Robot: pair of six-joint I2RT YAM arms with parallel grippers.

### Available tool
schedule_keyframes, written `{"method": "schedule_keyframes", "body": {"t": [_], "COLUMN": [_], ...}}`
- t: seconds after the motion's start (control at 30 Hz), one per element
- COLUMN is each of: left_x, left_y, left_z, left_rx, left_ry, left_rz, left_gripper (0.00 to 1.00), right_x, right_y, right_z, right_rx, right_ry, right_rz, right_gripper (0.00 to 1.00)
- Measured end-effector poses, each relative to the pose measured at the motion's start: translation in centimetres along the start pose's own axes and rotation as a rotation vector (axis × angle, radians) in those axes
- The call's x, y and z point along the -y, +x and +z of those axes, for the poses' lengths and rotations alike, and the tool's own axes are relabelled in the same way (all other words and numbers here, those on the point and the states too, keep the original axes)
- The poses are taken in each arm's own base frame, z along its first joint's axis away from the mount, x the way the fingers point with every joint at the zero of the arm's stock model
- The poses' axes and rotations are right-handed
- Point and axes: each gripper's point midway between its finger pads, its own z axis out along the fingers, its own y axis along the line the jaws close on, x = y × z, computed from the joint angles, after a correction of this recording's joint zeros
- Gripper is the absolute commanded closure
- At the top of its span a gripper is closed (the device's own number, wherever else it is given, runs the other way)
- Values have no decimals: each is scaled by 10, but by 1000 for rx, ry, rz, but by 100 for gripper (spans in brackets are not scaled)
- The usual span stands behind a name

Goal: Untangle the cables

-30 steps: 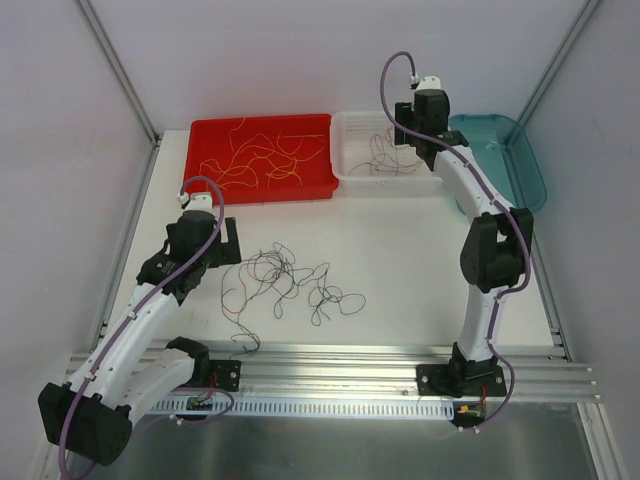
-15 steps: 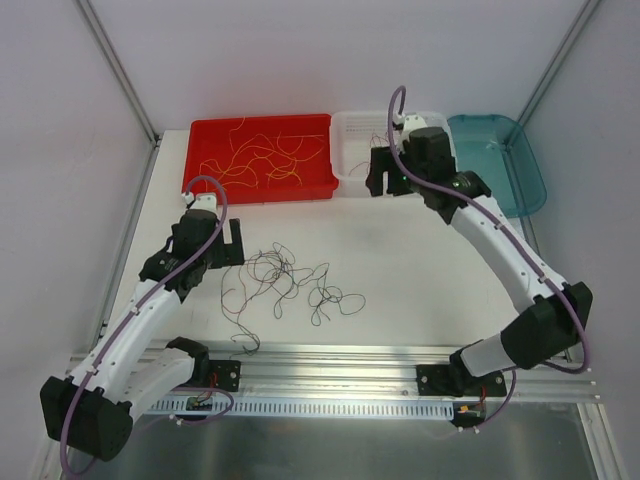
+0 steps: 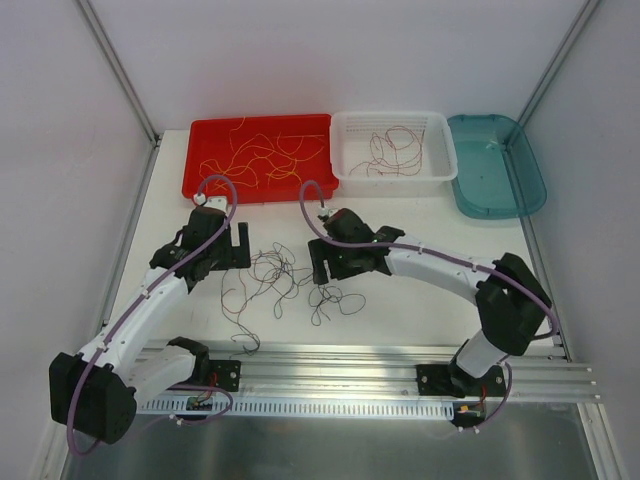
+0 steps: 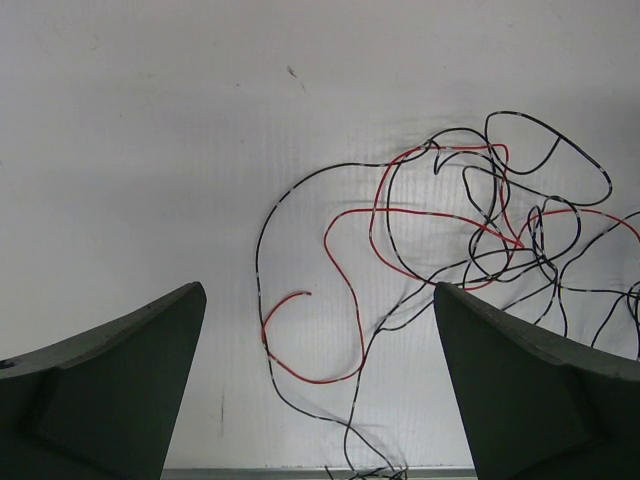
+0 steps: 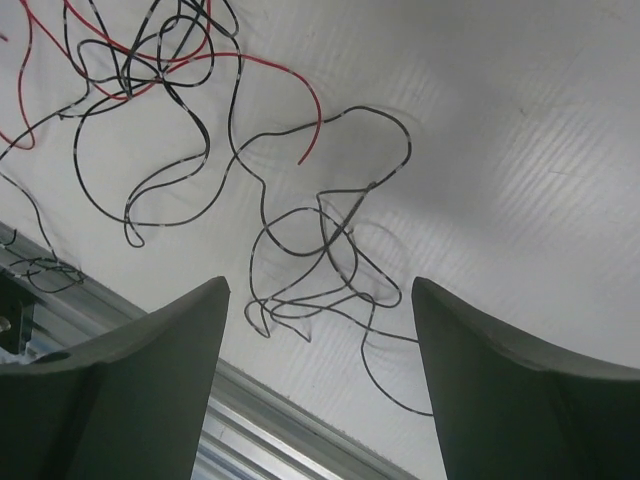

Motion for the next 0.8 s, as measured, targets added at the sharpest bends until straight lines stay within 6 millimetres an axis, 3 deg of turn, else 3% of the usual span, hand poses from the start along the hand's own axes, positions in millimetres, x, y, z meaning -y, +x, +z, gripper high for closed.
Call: {"method": "schedule_keyframes", "body": {"t": [0.2, 0.27, 0.37, 0.47, 0.5, 0.6, 0.8], "left_x": [0, 0, 0, 2, 3, 8, 18], "left_y": [1, 1, 1, 3, 4, 7, 17], "left_z": [1, 1, 1, 2, 3, 5, 10], "left_rx": [-5, -5, -7, -17, -22, -43, -98], "left_ry": [-1, 0, 0, 10, 15, 36, 90], "left_rz": [1, 1, 1, 2, 3, 5, 9], "left_gripper": [1, 1, 1, 1, 1, 2, 6], "right_x": [-4, 2, 11, 20, 25, 38, 83], "right_y": [13, 16, 16, 14, 14, 16, 22], "right_z": [33, 43, 53, 57, 57, 57, 38], "right_rx": [9, 12, 24, 44, 51, 54, 49], "right_ry": [101, 142, 191, 235, 250, 294, 382], "right_rz": [29, 39, 52, 55, 57, 45, 32], "right_gripper": [24, 30, 42, 68, 81, 97, 99]}}
